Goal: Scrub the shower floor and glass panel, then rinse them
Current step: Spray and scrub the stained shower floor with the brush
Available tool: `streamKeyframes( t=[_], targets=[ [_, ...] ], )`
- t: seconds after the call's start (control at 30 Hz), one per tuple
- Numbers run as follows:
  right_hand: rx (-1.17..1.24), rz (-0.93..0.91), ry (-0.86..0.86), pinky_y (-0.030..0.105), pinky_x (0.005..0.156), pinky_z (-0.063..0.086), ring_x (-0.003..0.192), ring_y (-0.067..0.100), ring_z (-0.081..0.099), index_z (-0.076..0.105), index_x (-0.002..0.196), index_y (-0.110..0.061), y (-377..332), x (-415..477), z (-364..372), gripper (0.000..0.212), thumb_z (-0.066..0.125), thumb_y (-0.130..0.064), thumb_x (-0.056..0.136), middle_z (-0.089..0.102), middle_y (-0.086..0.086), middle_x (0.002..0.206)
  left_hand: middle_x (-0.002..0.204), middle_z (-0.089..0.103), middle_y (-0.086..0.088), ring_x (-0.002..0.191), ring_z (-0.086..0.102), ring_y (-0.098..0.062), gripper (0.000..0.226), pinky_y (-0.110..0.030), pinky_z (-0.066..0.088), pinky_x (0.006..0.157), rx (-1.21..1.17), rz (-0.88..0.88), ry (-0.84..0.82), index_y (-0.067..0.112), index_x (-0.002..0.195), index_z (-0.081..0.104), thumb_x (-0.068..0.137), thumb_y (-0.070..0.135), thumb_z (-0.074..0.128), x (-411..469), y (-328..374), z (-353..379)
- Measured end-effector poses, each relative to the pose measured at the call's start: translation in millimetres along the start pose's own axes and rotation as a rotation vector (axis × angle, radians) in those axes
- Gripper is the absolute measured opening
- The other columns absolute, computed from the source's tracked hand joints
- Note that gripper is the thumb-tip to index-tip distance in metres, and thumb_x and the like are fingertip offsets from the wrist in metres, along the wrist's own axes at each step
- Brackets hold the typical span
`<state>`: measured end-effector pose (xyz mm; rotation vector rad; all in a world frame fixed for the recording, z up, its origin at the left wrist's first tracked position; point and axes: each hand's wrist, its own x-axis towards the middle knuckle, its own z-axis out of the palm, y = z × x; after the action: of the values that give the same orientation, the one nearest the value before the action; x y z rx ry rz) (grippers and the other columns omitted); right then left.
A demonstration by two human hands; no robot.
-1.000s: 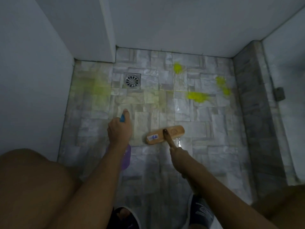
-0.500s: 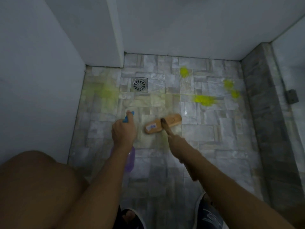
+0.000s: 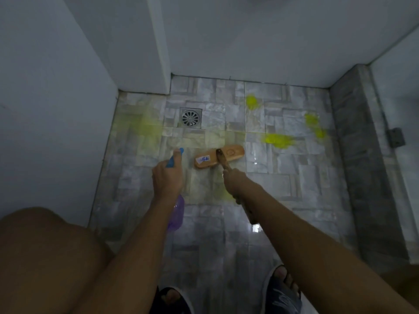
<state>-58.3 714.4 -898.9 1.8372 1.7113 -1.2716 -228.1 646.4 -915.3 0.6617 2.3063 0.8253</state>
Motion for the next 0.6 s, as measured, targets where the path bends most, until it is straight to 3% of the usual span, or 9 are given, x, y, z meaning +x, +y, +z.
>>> streamKeyframes(
  t=[0.07, 0.13, 0.23, 0.33, 0.43, 0.5, 0.6],
  targets=[
    [0.056, 0.032, -0.01, 0.041, 0.07, 0.054, 0.084, 0.031, 0.061, 0.05, 0.133, -0.01, 27, -18, 10, 0.045, 0.028, -0.037, 0.106, 0.059, 0.018, 0.106, 0.071, 0.067, -0.014, 0.072, 0.064, -0.03, 0.073, -0.038, 0.05, 0.065, -0.066, 0.029, -0.021, 0.003, 0.068, 0.065, 0.097, 0.063, 0.037, -2, 2, 3],
    [0.113, 0.111, -0.02, 0.046, 0.079, 0.055, 0.088, 0.031, 0.061, 0.052, 0.128, -0.005, 55, -37, 16, 0.049, 0.029, -0.041, 0.105, 0.059, 0.019, 0.11, 0.069, 0.065, -0.014, 0.07, 0.062, -0.029, 0.072, -0.036, 0.047, 0.064, -0.044, 0.055, -0.031, 0.002, 0.064, 0.062, 0.098, 0.062, 0.039, -3, 7, 3],
    [0.161, 0.261, 0.042, 0.049, 0.09, 0.051, 0.1, 0.037, 0.058, 0.051, 0.125, 0.0, 91, -42, -7, 0.045, 0.025, -0.032, 0.107, 0.057, 0.022, 0.114, 0.06, 0.059, -0.013, 0.064, 0.06, -0.033, 0.072, -0.039, 0.047, 0.062, -0.041, 0.124, -0.098, 0.004, 0.055, 0.05, 0.098, 0.061, 0.043, -7, 23, 18],
    [0.275, 0.343, 0.123, 0.04, 0.064, 0.051, 0.074, 0.03, 0.054, 0.047, 0.101, -0.021, 103, -38, -52, 0.023, 0.028, -0.033, 0.106, 0.052, 0.015, 0.089, 0.052, 0.053, -0.011, 0.057, 0.059, -0.031, 0.071, -0.038, 0.047, 0.057, -0.002, 0.254, -0.193, 0.014, 0.047, 0.037, 0.096, 0.065, 0.042, -12, 39, 45],
    [0.391, 0.32, 0.177, 0.027, 0.06, 0.037, 0.06, 0.011, 0.033, 0.025, 0.072, -0.03, 116, -31, -86, 0.035, 0.026, -0.024, 0.106, 0.033, -0.001, 0.073, 0.049, 0.048, -0.005, 0.051, 0.052, -0.024, 0.063, -0.034, 0.045, 0.057, 0.033, 0.367, -0.294, 0.015, 0.048, 0.037, 0.089, 0.057, 0.062, -20, 61, 78],
    [0.417, 0.339, 0.194, 0.03, 0.066, 0.038, 0.06, 0.012, 0.032, 0.024, 0.073, -0.03, 122, -24, -98, 0.034, 0.025, -0.019, 0.105, 0.033, 0.001, 0.075, 0.051, 0.051, -0.005, 0.055, 0.056, -0.026, 0.055, -0.034, 0.045, 0.06, 0.077, 0.418, -0.339, 0.012, 0.05, 0.045, 0.082, 0.047, 0.074, -27, 75, 98],
    [0.385, 0.333, 0.142, 0.032, 0.057, 0.04, 0.06, 0.021, 0.039, 0.042, 0.108, -0.037, 128, -18, -109, 0.023, 0.023, -0.026, 0.102, 0.044, 0.015, 0.092, 0.054, 0.054, -0.007, 0.06, 0.063, -0.031, 0.051, -0.032, 0.042, 0.058, 0.086, 0.345, -0.329, 0.012, 0.049, 0.048, 0.083, 0.04, 0.074, -36, 94, 125]
  ],
)
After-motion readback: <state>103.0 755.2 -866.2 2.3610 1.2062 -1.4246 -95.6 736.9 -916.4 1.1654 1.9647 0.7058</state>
